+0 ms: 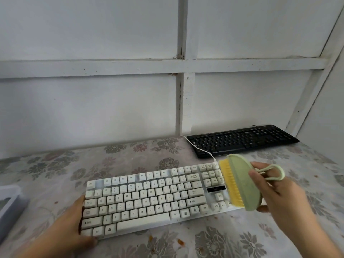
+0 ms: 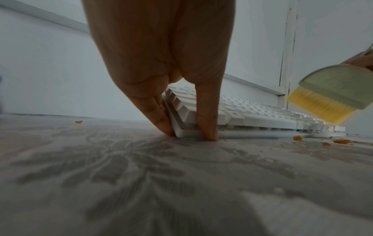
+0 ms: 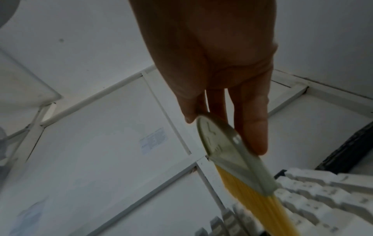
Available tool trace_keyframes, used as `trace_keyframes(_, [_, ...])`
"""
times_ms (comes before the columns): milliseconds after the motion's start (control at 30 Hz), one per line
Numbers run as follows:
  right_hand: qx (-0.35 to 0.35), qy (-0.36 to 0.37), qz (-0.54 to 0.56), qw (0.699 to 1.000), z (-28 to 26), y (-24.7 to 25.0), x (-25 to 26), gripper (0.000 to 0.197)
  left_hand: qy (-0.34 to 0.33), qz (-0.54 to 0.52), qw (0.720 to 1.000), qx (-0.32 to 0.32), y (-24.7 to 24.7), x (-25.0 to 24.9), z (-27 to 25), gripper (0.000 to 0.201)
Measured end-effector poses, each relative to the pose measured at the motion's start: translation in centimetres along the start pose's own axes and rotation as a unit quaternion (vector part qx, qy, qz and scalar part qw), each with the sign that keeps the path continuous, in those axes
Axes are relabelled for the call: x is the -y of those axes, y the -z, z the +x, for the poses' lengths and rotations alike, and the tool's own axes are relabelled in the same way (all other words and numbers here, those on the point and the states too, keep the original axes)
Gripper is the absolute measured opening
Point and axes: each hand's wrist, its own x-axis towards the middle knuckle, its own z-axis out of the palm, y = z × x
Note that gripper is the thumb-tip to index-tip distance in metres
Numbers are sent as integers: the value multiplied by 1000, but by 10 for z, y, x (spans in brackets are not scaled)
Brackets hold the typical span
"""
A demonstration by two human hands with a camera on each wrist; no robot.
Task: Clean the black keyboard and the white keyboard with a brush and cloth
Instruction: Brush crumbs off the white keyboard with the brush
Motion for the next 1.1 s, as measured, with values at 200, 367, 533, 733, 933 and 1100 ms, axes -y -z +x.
trace_keyframes(200, [82, -99, -91, 988, -1, 12, 4, 28, 19, 3, 1000, 6, 0, 2, -1, 111])
trace_keyframes(367, [62, -84, -136, 985, -9, 36, 18, 59, 31, -2, 999, -32, 2, -22, -9, 99])
trace_keyframes(533, [31, -11, -150, 988, -11, 42, 23, 81, 25, 24, 999, -9, 1, -15, -8, 102])
trace_keyframes(733, [181, 76, -22, 980, -33, -6, 60, 40, 34, 45, 998, -18, 0, -23, -13, 101])
trace_keyframes(933, [250, 117, 67, 959, -56, -74, 78, 20, 7, 50, 999, -18, 0, -15, -11, 101])
trace_keyframes(1100, [213, 270, -24, 939, -78, -126, 76, 16, -22, 49, 998, -17, 0, -10, -9, 103])
